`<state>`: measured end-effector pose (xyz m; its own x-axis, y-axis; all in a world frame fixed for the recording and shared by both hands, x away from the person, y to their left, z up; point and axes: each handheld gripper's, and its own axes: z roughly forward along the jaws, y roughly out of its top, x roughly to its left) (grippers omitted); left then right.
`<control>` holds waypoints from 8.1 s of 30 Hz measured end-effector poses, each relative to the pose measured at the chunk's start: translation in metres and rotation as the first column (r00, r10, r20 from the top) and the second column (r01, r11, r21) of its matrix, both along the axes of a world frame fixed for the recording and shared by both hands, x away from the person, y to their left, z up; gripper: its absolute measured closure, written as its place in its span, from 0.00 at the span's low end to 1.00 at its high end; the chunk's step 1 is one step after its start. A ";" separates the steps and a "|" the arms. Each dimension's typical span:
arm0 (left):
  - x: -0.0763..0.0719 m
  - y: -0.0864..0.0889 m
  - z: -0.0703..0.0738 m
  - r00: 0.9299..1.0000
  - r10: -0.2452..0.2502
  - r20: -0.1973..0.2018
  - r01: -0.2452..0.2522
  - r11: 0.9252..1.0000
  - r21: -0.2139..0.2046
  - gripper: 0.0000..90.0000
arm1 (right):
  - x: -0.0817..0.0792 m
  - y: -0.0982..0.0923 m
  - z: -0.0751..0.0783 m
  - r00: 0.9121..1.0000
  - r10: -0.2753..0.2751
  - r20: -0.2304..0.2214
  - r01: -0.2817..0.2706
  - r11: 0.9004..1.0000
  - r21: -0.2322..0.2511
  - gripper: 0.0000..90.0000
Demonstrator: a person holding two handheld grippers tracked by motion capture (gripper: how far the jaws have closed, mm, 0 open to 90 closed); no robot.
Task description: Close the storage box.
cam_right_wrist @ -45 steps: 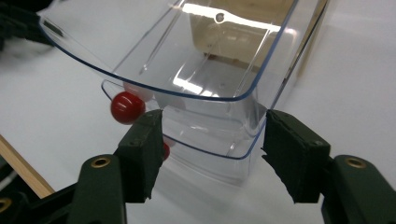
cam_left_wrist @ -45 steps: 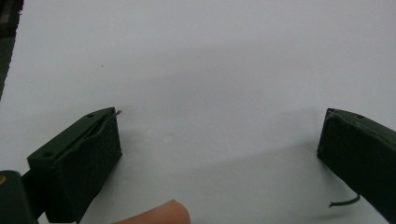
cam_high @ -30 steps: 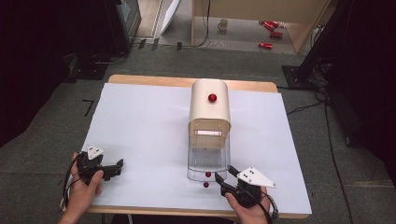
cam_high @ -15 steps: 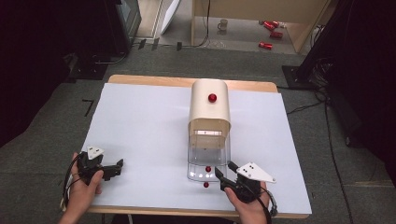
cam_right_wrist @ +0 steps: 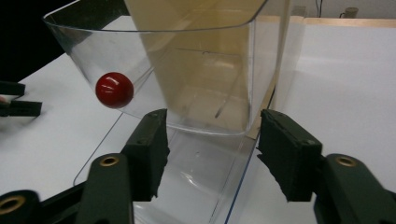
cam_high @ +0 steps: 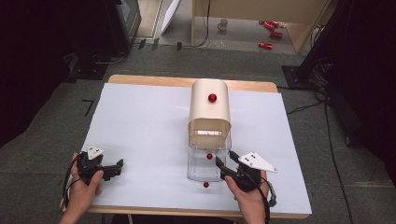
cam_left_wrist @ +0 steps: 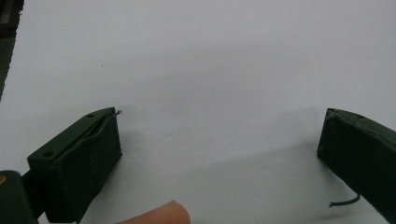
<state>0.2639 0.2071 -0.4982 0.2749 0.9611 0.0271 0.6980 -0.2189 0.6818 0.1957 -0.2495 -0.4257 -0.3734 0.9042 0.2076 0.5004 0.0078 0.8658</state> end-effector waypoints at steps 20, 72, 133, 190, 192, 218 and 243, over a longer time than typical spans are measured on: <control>0.000 0.000 0.000 1.000 0.001 0.000 -0.001 1.000 -0.001 0.00 | 0.042 -0.002 0.003 0.995 -0.097 -0.038 0.096 0.995 -0.030 0.25; 0.000 0.000 0.000 1.000 0.002 -0.001 -0.002 1.000 -0.001 0.00 | -0.017 -0.017 -0.034 0.997 -0.017 -0.078 0.014 0.999 -0.040 0.00; 0.000 0.000 0.000 1.000 0.002 -0.001 -0.002 1.000 -0.001 0.00 | -0.026 0.026 -0.070 0.989 0.062 -0.137 -0.078 0.991 -0.109 0.08; 0.000 0.000 0.000 1.000 0.001 -0.002 -0.001 1.000 -0.002 0.00 | 0.024 0.031 -0.058 0.991 -0.022 -0.130 0.001 0.988 -0.153 0.16; 0.000 0.000 0.000 1.000 0.001 -0.002 -0.001 1.000 -0.001 0.00 | 0.026 0.032 -0.058 0.991 -0.029 -0.130 0.008 0.988 -0.156 0.14; 0.000 0.000 0.000 1.000 0.000 -0.003 0.000 1.000 -0.001 0.00 | 0.064 0.031 -0.059 0.988 -0.088 -0.126 0.068 0.985 -0.160 0.09; 0.000 0.000 0.000 1.000 0.000 -0.003 0.000 1.000 -0.001 0.00 | 0.063 0.014 -0.059 0.990 -0.073 -0.121 0.053 0.986 -0.161 0.05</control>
